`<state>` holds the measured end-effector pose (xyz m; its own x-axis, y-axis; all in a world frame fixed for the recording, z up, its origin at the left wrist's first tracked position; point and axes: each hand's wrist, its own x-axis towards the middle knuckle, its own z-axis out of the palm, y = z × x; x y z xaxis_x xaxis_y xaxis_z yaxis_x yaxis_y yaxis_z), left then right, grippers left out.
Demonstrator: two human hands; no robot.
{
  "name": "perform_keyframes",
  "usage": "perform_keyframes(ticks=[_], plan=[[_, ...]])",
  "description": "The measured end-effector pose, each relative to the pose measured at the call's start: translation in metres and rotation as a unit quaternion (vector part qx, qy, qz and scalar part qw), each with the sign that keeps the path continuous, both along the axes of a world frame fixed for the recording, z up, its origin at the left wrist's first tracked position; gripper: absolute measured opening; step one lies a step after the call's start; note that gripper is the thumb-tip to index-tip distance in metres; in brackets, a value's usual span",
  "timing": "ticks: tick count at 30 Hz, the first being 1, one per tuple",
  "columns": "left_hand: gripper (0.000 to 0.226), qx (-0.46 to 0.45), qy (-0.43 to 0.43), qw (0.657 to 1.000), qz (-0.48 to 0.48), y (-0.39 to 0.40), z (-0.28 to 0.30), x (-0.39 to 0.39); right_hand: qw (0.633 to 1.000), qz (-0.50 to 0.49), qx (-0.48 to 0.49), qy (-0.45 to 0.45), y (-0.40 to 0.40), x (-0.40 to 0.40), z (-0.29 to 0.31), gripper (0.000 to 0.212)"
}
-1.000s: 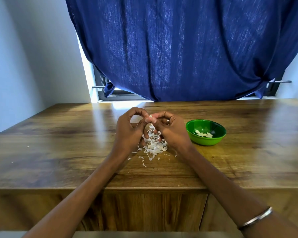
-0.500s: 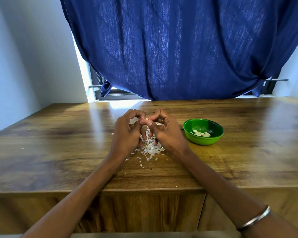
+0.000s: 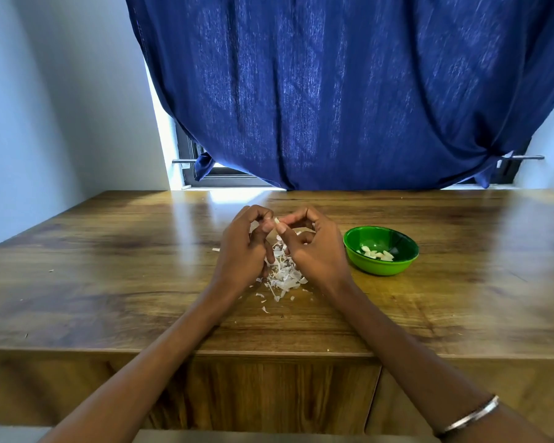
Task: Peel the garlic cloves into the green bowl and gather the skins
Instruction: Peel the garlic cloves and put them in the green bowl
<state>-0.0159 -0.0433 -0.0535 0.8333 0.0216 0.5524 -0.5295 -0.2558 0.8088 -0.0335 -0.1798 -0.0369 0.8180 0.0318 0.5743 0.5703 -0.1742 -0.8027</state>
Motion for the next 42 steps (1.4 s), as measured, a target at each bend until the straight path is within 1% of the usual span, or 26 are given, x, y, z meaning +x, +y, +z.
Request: perform_keyframes(ticks=[1,2,3,4,7,10,13,16,21,26,29,35,42], plan=[[0.008,0.014,-0.043,0.999,0.016,0.000,0.012,-0.029,1.000,-0.017,-0.017,-0.003,-0.003,0.004,-0.005,0.007],[0.008,0.003,-0.072,0.997,0.010,0.001,0.016,-0.036,1.000,-0.024,-0.016,0.008,-0.004,0.005,-0.004,0.008],[0.008,0.002,-0.071,0.997,0.037,-0.003,0.014,-0.032,1.000,-0.016,-0.010,-0.001,-0.002,0.006,-0.002,0.009],[0.007,-0.001,-0.063,0.997,0.052,-0.001,0.013,-0.031,1.000,-0.010,-0.002,-0.007,-0.002,0.005,-0.001,0.010],[0.017,0.007,-0.063,0.995,0.072,-0.003,0.020,-0.031,1.000,-0.019,0.014,-0.006,-0.003,0.004,0.001,0.016],[0.010,-0.012,-0.035,0.998,0.051,-0.001,0.015,-0.028,1.000,-0.018,0.023,0.001,-0.003,0.007,0.000,0.018],[0.005,-0.035,-0.012,0.998,0.056,-0.004,0.018,-0.029,0.999,-0.017,0.027,0.002,-0.005,0.009,-0.001,0.017],[0.004,-0.075,0.012,0.995,0.062,-0.004,0.021,-0.031,0.999,-0.024,0.033,0.006,-0.006,0.008,0.000,0.019],[0.006,-0.084,0.057,0.994,0.049,-0.001,0.020,-0.026,0.999,-0.019,0.030,0.003,-0.008,0.011,-0.001,0.019],[0.009,-0.088,0.054,0.994,0.037,-0.001,0.022,-0.028,1.000,-0.025,0.006,-0.005,-0.009,0.010,-0.002,0.016],[0.010,-0.076,0.046,0.995,0.053,-0.002,0.024,-0.032,1.000,-0.021,0.001,-0.010,-0.009,0.011,-0.002,0.015],[0.005,-0.042,0.036,0.995,0.081,0.001,0.022,-0.032,1.000,0.005,0.006,-0.013,-0.010,0.009,-0.003,0.013],[0.019,-0.041,0.040,0.995,0.086,0.007,0.020,-0.027,1.000,0.012,0.001,0.014,-0.012,0.006,0.000,0.012]])
